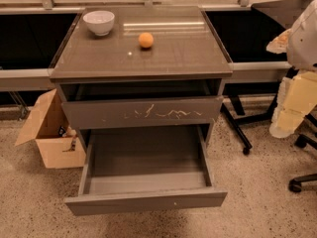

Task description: Place orange into middle drawer

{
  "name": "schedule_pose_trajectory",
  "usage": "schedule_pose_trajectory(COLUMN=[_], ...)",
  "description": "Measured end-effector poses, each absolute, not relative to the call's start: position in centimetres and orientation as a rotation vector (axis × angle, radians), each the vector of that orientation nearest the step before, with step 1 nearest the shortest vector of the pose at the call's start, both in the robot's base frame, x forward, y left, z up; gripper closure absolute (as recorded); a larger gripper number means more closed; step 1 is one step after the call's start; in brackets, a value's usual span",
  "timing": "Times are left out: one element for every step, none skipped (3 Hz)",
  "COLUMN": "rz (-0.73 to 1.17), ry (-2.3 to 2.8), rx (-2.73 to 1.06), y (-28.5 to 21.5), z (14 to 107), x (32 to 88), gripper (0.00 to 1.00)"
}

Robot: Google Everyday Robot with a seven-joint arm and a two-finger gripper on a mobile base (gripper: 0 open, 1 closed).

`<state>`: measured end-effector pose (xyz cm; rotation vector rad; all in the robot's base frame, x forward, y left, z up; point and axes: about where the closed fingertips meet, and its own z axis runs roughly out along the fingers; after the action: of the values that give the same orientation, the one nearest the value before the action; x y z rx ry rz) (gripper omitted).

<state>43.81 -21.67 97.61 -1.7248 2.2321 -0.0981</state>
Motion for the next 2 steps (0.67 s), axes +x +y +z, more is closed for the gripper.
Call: schedule_pose_trajectory(rz=[-0.098,-0.074], ry=[2.232,2.183], rx=[-1.725,-1.689], y=[-21.7,-21.1], z=[97.6,97.3], x=[43.8,46.9], gripper=[0.00,0.00])
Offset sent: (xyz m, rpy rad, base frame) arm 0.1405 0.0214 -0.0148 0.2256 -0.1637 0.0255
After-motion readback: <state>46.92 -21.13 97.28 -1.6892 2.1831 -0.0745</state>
